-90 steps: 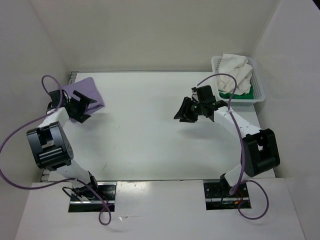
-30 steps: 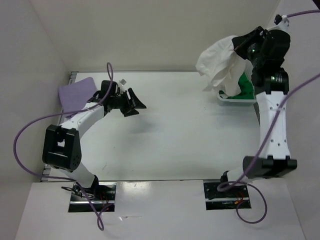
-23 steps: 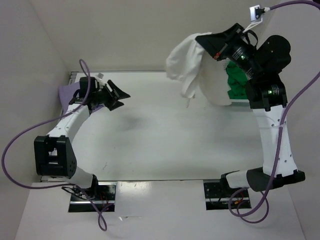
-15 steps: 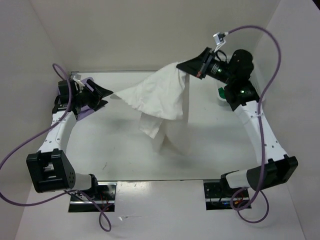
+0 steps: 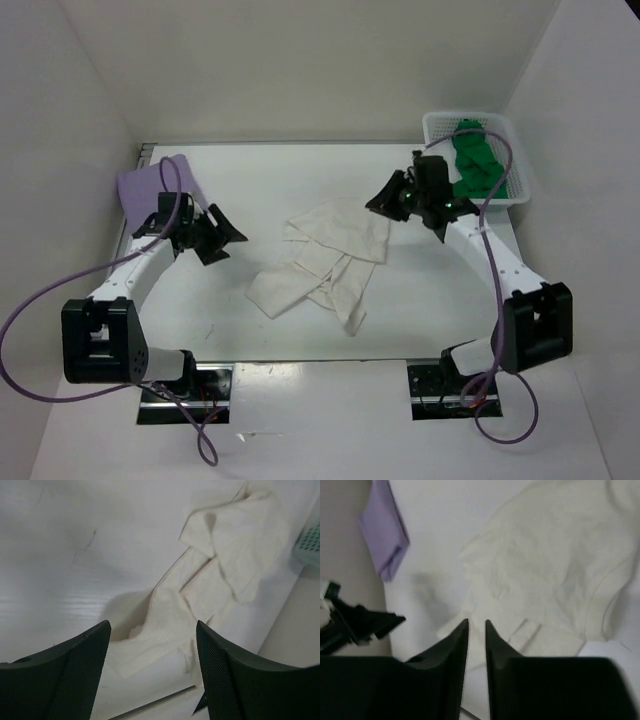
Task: Fold and stack the t-shirts
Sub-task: Move the tshirt to the center of the board, then flatten out the tshirt
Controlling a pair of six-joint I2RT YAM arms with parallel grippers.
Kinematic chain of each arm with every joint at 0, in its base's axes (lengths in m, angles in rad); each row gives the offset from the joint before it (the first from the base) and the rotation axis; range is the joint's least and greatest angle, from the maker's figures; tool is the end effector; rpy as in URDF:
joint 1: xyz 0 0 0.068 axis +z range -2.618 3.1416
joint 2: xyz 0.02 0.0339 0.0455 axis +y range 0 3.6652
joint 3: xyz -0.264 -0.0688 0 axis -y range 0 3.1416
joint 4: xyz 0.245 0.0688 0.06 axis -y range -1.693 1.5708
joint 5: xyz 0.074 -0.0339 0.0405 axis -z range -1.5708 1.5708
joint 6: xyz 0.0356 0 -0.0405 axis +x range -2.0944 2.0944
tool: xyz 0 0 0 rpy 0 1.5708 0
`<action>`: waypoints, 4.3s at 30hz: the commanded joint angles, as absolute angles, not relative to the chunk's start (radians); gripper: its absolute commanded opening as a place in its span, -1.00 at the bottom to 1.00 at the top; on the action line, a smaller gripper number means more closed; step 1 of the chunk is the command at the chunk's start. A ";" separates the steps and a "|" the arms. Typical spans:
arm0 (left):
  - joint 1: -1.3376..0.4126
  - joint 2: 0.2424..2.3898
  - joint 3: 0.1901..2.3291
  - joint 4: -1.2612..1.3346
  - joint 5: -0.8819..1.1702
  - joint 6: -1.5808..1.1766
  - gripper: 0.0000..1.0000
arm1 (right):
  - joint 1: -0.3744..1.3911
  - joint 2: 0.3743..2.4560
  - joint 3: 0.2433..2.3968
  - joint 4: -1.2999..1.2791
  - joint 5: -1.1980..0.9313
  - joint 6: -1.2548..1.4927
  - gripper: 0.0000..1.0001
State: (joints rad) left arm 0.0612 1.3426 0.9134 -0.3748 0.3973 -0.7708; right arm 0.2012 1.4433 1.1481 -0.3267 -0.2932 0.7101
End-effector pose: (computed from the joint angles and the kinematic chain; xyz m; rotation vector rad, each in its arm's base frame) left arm 0.2825 0.0035 0.2463 -0.8039 2.3094 -0.8016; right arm 0.3175 0.0753 0.2985 0.4067 2.2510 0.8179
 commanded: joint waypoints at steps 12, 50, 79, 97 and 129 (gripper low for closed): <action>-0.258 1.327 0.724 -0.393 0.180 -0.816 0.57 | 0.531 1.572 1.116 -0.412 -0.054 0.628 -0.20; -0.247 1.427 0.738 -0.361 0.164 -0.796 0.41 | 0.841 2.511 2.184 -0.776 0.284 0.388 -0.64; -0.229 1.387 0.646 -0.370 0.163 -0.809 0.06 | 0.591 1.887 1.746 -0.543 -0.014 0.486 -0.98; -0.177 1.267 1.084 -0.517 0.058 -0.767 -1.00 | 0.384 1.420 1.669 -0.638 -0.083 0.497 -0.98; 0.118 1.829 2.175 -0.646 0.038 -0.713 -1.00 | 0.066 1.883 2.490 -0.635 -0.337 0.606 -0.98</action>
State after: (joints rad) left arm 0.0994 1.7908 2.0079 -0.6521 -0.0269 -0.6704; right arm 0.0799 1.8362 2.3096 -0.6559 -0.2935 0.5568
